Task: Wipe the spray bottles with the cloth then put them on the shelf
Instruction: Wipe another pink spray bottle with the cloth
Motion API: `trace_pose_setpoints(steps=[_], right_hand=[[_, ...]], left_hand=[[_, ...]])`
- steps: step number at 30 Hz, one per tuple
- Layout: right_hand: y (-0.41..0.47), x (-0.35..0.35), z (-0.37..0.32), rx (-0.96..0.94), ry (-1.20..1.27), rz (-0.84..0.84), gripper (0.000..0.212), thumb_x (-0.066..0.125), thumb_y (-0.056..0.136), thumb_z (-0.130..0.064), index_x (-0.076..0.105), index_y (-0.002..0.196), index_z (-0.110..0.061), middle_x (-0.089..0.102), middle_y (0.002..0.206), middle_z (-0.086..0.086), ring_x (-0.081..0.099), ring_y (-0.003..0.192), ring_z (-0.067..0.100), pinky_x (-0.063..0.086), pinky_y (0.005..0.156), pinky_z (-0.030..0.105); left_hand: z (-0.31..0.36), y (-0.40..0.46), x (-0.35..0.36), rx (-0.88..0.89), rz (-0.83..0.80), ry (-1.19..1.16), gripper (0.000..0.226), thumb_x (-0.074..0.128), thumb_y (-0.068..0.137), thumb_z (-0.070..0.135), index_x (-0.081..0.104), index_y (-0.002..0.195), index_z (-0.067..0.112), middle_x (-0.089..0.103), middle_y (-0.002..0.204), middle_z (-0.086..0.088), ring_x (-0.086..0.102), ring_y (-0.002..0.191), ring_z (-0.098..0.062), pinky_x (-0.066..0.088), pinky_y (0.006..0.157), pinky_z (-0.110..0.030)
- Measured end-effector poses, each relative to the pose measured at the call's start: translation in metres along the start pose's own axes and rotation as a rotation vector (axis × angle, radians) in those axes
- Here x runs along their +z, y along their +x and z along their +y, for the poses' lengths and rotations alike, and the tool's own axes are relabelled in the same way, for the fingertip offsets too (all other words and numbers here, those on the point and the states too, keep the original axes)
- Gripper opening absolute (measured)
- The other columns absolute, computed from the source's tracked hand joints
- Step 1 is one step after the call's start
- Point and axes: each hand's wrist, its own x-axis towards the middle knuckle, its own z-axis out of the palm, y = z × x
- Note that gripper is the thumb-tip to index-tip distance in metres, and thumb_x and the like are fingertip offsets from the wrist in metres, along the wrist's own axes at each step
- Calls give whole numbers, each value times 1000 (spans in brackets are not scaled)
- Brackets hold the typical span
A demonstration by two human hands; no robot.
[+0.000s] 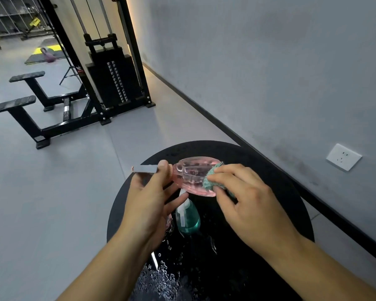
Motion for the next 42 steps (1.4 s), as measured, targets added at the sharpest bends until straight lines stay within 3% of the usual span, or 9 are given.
trace_pose_setpoints(steps=[3, 8, 11, 16, 20, 27, 33, 37, 42], right_hand=[[-2, 7, -10, -34, -35, -28, 24, 73, 93, -6, 76, 115, -16, 66, 117, -10, 58, 113, 8, 41, 104, 10], [1, 3, -2, 68, -10, -24, 25, 71, 91, -6, 74, 112, -21, 62, 115, -16, 56, 111, 5, 45, 98, 15], [1, 1, 1, 107, 2, -27, 25, 70, 93, -8, 73, 113, -23, 61, 117, -19, 56, 113, 3, 47, 98, 16], [2, 8, -10, -4, -7, -74, 24, 69, 95, -9, 75, 117, -19, 64, 120, -11, 56, 117, 6, 42, 104, 13], [4, 4, -5, 88, 10, -56, 26, 69, 94, -11, 74, 116, -22, 62, 117, -16, 57, 112, 3, 44, 97, 10], [2, 10, -9, 18, -13, -127, 27, 68, 95, -11, 75, 120, -21, 63, 121, -12, 53, 119, 3, 39, 104, 8], [1, 7, -4, 80, -24, -72, 27, 71, 91, -8, 75, 113, -21, 63, 117, -15, 55, 113, 4, 39, 99, 7], [0, 9, -8, 28, 7, -96, 26, 74, 92, -11, 78, 116, -21, 66, 119, -13, 56, 116, 2, 39, 104, 8], [5, 0, 3, 185, 82, -57, 27, 73, 88, -8, 77, 109, -25, 63, 111, -20, 60, 110, 4, 47, 95, 13]], left_hand=[[-7, -1, 5, 12, -26, -4, 42, 71, 103, 26, 54, 137, 8, 81, 93, -5, 81, 91, -25, 67, 78, -41], [-4, 5, 3, 42, 3, -37, 44, 70, 103, 23, 53, 137, 3, 80, 96, -8, 81, 101, -34, 68, 84, -46], [-3, 5, 3, 46, -2, -38, 43, 69, 104, 22, 52, 139, 4, 81, 94, -6, 81, 93, -28, 68, 85, -44], [-11, 2, 4, 27, -35, 16, 48, 71, 102, 23, 49, 143, 13, 76, 108, -12, 79, 99, -29, 67, 84, -44], [-8, 5, 1, 33, -20, 23, 46, 71, 102, 23, 50, 141, 13, 76, 117, -14, 79, 102, -28, 66, 88, -46], [-16, 5, 1, 31, -47, 47, 51, 70, 102, 25, 49, 146, 12, 77, 99, -5, 77, 96, -23, 67, 81, -40], [-10, 5, 2, 68, -12, 55, 21, 64, 106, 25, 60, 119, 9, 78, 100, -6, 79, 90, -21, 67, 83, -39], [-12, 3, 3, 59, -21, 77, 22, 60, 109, 24, 63, 116, 3, 80, 101, -11, 79, 93, -22, 66, 86, -40], [-3, 3, 0, 88, -7, 64, 18, 58, 110, 22, 64, 107, 5, 83, 99, -8, 81, 91, -19, 67, 76, -32]])
